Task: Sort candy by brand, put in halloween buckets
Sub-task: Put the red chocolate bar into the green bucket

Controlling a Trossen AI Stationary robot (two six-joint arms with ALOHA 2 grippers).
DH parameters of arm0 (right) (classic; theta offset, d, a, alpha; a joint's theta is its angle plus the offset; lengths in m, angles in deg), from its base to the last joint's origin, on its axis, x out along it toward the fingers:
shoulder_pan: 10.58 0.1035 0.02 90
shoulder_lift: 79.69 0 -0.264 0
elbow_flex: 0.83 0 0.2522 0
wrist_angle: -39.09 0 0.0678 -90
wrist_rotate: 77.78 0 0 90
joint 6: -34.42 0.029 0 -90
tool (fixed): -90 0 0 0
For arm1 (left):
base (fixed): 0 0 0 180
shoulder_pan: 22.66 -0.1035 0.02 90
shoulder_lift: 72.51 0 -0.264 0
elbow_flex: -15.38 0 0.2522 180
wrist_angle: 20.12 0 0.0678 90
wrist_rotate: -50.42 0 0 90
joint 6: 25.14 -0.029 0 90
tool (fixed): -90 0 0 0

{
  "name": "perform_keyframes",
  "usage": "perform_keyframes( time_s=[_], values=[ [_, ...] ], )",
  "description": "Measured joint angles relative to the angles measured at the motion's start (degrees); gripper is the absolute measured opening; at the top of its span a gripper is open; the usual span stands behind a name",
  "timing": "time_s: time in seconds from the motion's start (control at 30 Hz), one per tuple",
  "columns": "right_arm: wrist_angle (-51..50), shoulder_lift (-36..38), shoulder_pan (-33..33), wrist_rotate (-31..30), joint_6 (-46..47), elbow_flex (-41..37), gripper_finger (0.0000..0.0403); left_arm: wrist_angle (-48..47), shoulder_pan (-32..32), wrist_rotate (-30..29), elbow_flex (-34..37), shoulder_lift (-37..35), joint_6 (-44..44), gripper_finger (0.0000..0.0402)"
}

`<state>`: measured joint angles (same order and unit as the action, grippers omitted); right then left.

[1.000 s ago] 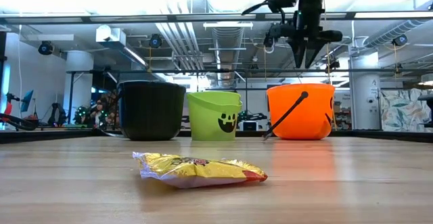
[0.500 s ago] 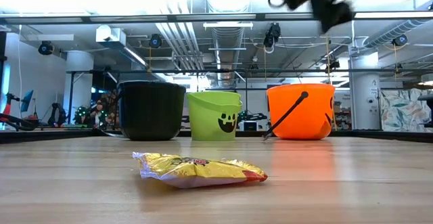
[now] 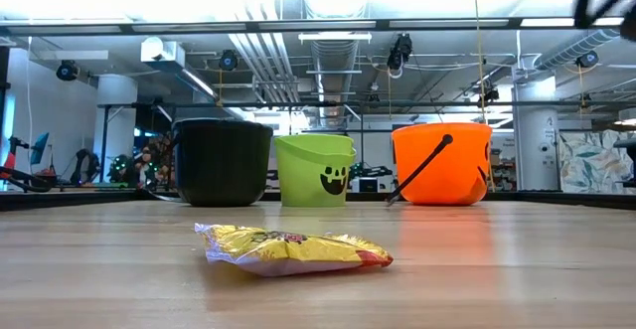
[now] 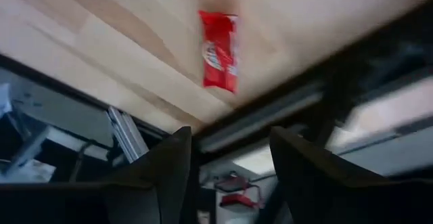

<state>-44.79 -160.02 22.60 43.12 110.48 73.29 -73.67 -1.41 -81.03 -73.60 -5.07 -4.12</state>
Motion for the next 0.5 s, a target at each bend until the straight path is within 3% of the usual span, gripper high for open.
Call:
perform_keyframes(
  time_s=[0.2,0.5],
  values=[
    [17.3,-0.7,4.4,0.7,10.6,-9.2,0.0194,0.1,0.0,0.0,0.0,0.0,-0.6,0.0127],
    [23.2,-4.7,4.7,0.1,9.9,-15.0,0.0194,0.0,0.0,0.1,0.0,0.0,-1.0,0.0127]
  ],
)
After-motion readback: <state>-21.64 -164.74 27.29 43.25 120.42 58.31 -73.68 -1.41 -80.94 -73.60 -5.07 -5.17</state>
